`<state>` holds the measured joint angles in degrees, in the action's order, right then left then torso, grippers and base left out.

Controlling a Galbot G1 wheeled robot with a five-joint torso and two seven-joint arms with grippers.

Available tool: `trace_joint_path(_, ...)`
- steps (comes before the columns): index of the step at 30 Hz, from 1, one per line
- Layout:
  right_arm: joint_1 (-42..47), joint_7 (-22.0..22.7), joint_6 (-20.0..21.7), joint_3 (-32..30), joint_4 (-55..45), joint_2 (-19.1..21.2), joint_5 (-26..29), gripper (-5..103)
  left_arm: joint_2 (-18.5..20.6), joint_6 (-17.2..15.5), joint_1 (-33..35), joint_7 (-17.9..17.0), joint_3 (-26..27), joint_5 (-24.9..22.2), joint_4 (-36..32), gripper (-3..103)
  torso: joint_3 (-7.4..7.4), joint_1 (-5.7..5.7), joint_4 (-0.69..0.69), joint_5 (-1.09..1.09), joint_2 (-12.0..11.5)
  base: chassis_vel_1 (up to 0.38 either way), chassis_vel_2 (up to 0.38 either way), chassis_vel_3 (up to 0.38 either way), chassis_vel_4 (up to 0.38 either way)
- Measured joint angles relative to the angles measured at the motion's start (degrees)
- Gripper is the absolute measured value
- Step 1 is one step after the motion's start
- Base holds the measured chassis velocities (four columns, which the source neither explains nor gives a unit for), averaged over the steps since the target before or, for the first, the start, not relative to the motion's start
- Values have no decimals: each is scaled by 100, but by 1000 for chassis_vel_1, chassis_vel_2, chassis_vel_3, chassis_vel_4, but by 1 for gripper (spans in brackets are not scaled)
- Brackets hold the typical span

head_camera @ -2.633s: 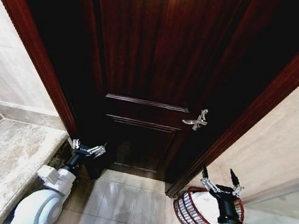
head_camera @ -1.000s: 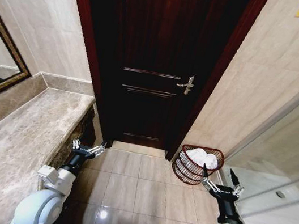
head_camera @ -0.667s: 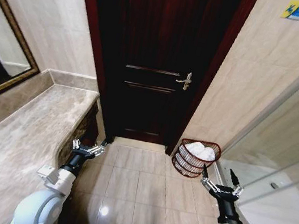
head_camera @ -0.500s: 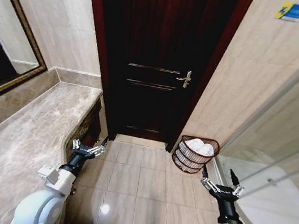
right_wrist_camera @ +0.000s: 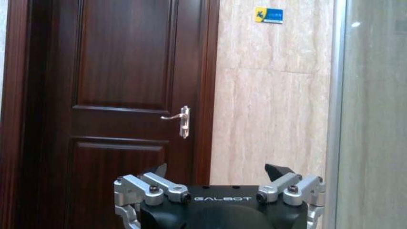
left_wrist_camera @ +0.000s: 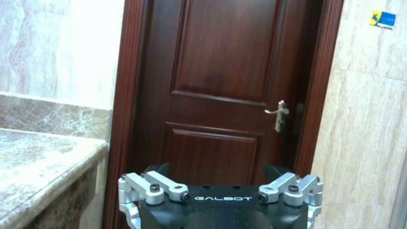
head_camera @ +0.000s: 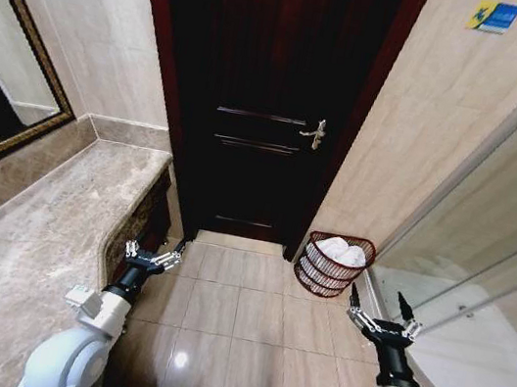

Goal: Discard the used towel into the hamper.

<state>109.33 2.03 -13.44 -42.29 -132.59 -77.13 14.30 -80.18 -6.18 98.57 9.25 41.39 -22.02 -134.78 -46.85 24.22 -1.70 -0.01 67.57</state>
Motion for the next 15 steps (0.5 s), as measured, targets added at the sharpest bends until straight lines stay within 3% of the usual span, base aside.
trace_joint_path(8, 1, 1, 0, -2, 0, 1, 0, 100, -2, 0, -1, 1, -1, 0, 0, 99, 0, 0, 3, 4, 0, -119, -148, 114, 115)
trace_joint_path(15, 1, 0, 0, 0, 0, 1, 0, 100, 0, 0, -1, 0, -1, 0, 0, 99, 0, 0, 1, -2, 1, 5, -6, 10, 0)
